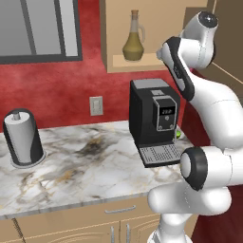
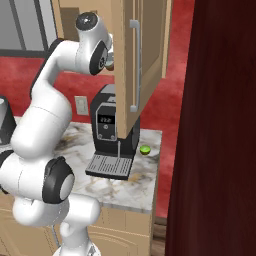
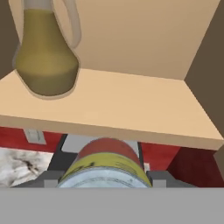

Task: Pick the canned food and jam from the counter and place them in the cabinets closest to them.

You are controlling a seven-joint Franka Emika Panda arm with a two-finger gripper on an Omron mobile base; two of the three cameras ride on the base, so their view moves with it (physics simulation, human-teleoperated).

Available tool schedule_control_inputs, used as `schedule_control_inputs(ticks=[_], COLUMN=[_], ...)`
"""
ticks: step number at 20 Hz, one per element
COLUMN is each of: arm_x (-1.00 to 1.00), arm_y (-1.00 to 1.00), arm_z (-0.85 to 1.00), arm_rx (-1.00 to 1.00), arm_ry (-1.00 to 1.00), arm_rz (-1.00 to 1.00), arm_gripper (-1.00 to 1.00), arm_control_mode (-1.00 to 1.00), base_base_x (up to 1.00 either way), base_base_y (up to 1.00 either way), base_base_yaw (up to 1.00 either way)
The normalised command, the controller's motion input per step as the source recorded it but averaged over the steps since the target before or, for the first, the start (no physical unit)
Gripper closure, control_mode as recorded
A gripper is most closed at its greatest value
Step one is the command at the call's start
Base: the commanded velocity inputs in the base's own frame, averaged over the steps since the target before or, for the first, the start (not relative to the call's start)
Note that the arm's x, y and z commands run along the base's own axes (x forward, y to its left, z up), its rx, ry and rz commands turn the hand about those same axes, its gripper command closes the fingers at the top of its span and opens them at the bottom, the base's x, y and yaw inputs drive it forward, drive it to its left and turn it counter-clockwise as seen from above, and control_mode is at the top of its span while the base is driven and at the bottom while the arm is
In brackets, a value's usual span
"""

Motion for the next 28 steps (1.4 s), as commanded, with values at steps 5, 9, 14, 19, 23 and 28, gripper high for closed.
schedule_control_inputs(ticks=[5,9,14,19,23,28], arm_x=[0.09,0.04,0.22,0.69,0.99,0.81], arm_y=[-0.02,0.0,-0.01,-0.06,-0.06,-0.05], arm_z=[0.02,0.0,-0.13,-0.03,0.06,0.08], arm_rx=[0.0,0.0,0.0,0.0,0.01,0.02], arm_ry=[0.07,0.0,0.0,0.01,0.03,0.05], arm_rz=[0.0,0.0,0.0,0.0,-0.02,-0.01], arm_gripper=[1.0,1.0,1.0,1.0,1.0,-1.0], arm_control_mode=[-1.0,-1.0,-1.0,-1.0,-1.0,-1.0], base_base_x=[0.0,0.0,0.0,0.0,0.0,0.0], base_base_y=[0.0,0.0,0.0,0.0,0.0,0.0], base_base_yaw=[0.0,0.0,0.0,0.0,0.0,0.0])
